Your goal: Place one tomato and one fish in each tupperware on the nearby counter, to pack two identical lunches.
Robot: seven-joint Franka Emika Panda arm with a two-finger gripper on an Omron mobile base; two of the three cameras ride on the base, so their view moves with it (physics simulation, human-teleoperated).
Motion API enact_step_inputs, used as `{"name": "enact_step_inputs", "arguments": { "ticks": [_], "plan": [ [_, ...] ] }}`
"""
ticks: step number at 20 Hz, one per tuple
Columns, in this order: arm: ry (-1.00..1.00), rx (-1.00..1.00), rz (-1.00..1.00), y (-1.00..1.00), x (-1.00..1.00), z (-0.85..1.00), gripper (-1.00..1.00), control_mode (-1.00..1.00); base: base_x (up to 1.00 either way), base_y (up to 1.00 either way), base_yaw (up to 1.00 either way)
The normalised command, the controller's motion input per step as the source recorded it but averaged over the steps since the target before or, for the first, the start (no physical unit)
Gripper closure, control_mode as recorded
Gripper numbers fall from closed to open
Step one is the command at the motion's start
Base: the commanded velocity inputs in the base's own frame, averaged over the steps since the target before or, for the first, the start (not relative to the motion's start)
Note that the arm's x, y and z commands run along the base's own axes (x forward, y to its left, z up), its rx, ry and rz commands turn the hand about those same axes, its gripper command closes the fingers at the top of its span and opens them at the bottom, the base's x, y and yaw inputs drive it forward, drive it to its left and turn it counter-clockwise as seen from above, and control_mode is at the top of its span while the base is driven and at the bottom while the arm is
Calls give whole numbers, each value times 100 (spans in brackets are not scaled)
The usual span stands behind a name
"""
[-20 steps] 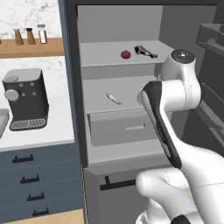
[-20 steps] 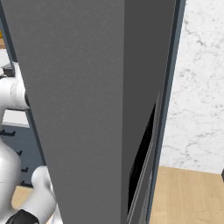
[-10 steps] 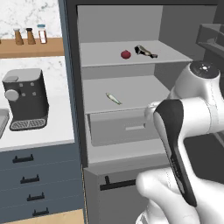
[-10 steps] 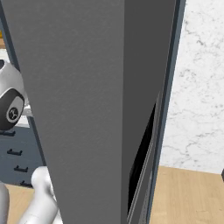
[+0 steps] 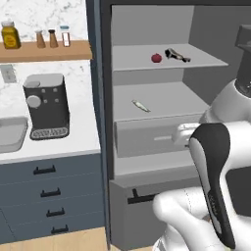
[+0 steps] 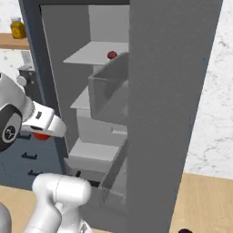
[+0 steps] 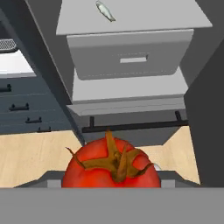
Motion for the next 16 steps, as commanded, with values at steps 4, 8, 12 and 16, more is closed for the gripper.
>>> {"name": "enact_step_inputs", "arguments": {
  "ticks": [4,8,12,16],
  "plan": [
    [0,0,0,0,0,0,100,100,-8,100,18],
    [0,0,0,0,0,0,100,100,5,100,19],
    [0,0,0,0,0,0,100,100,51,99,3],
    [0,0,0,0,0,0,100,100,93,91,0]
  ]
}}
